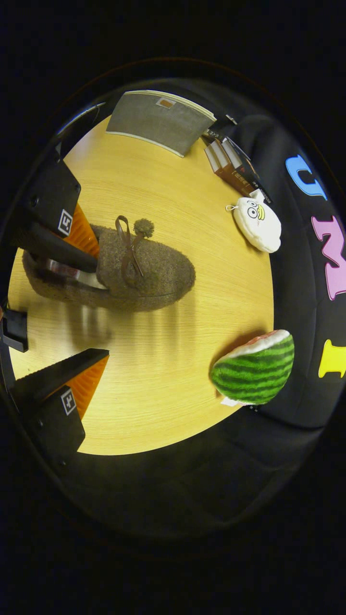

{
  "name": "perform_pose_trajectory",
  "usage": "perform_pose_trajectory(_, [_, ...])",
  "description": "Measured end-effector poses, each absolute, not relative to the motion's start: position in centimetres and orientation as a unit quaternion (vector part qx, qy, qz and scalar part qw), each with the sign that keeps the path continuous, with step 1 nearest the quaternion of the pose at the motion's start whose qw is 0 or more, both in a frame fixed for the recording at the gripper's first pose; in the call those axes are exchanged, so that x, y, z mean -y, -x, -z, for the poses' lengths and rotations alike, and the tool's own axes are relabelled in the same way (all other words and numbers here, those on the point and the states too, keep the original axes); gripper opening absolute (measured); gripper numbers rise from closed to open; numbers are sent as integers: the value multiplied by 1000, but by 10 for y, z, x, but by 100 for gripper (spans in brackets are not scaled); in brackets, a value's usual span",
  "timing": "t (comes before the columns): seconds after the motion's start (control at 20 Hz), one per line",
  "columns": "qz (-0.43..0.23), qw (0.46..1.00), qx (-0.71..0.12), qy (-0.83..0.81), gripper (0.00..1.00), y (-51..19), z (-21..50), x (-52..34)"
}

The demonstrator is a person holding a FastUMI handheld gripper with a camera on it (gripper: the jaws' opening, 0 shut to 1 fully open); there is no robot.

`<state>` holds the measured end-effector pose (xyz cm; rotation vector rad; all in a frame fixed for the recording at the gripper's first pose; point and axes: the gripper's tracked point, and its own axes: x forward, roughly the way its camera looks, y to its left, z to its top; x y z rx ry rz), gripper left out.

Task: Open the storage box then place both shoes into the box .Put the left shoe in first, then the right shoe, with the right side of both shoes facing outward in a uniform manner.

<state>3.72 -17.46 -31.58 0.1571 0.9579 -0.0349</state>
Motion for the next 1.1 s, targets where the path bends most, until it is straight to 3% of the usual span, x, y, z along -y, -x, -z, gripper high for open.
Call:
perform_pose_trajectory(0.15, [6, 879, -469, -89, 98, -41, 320, 171])
perform_pose_trajectory(0.25, [-1, 876, -471, -104, 90, -47, 322, 166])
perform_pose_trajectory(0.3, [-4, 873, -475, -109, 75, -48, 323, 164])
perform_pose_trajectory(0.35, [-7, 871, -478, -116, 68, -48, 324, 162])
perform_pose_trajectory(0.5, [-5, 869, -480, -122, 32, -52, 326, 158])
perform_pose_trajectory(0.55, [1, 869, -480, -124, 31, -51, 326, 162])
perform_pose_trajectory(0.6, [6, 869, -477, -131, 17, -51, 327, 163])
perform_pose_trajectory(0.65, [9, 868, -478, -137, 10, -50, 326, 163])
perform_pose_trajectory(0.8, [20, 869, -470, -155, 5, -51, 326, 164])
perform_pose_trajectory(1.1, [36, 872, -462, -160, 5, -44, 303, 152])
